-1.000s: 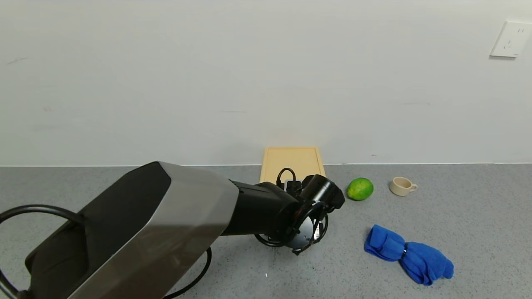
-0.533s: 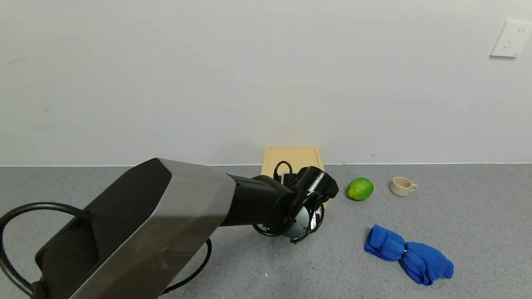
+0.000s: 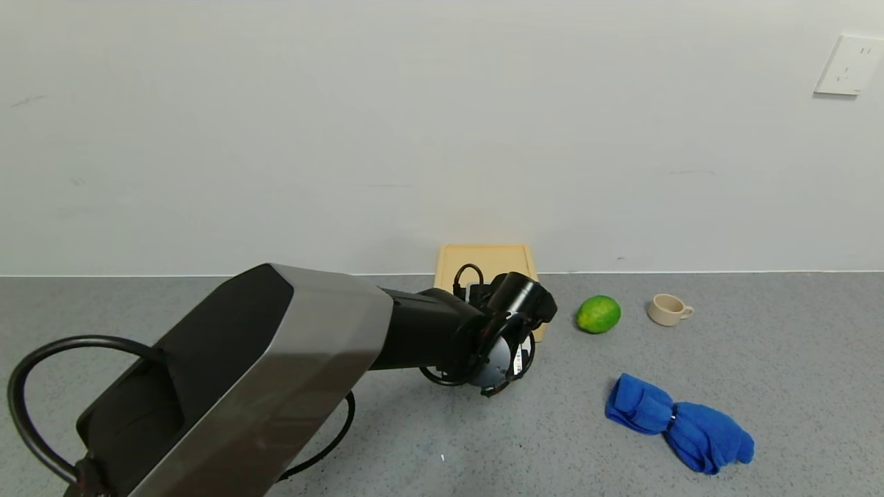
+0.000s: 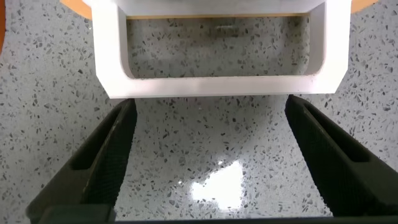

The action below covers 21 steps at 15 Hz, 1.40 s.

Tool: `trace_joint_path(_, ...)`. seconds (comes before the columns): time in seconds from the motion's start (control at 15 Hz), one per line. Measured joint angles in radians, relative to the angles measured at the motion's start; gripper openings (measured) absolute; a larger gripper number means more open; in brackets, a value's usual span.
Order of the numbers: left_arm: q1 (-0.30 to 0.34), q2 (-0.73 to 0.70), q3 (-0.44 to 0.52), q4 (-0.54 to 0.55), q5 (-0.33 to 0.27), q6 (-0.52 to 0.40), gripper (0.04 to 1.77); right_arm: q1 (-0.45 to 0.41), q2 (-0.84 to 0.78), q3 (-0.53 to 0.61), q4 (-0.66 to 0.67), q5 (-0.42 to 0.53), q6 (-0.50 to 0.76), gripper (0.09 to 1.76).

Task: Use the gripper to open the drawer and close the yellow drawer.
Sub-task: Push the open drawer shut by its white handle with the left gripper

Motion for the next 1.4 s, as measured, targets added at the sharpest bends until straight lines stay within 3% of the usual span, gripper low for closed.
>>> trace_joint_path(0.73, -0.006, -0.043, 0.007, 0.035, 0.0, 0.016, 1.72, 0.0, 0.0, 0.0, 0.001, 0.0, 0.0, 1.71)
trace_joint_path(1.0, -0.014, -0.145, 0.017, 0.153, 0.0, 0.024, 1.72, 0.0, 0.0, 0.0, 0.001, 0.0, 0.0, 1.71)
trace_joint_path(1.27, -0.012, -0.277, 0.056, 0.172, -0.006, 0.089, 1.72, 0.0, 0.0, 0.0, 0.001, -0.001, 0.0, 1.71)
trace_joint_path(1.4, -0.007, -0.361, 0.096, 0.17, -0.042, 0.123, 1.72, 0.0, 0.0, 0.0, 0.001, -0.001, 0.0, 1.71)
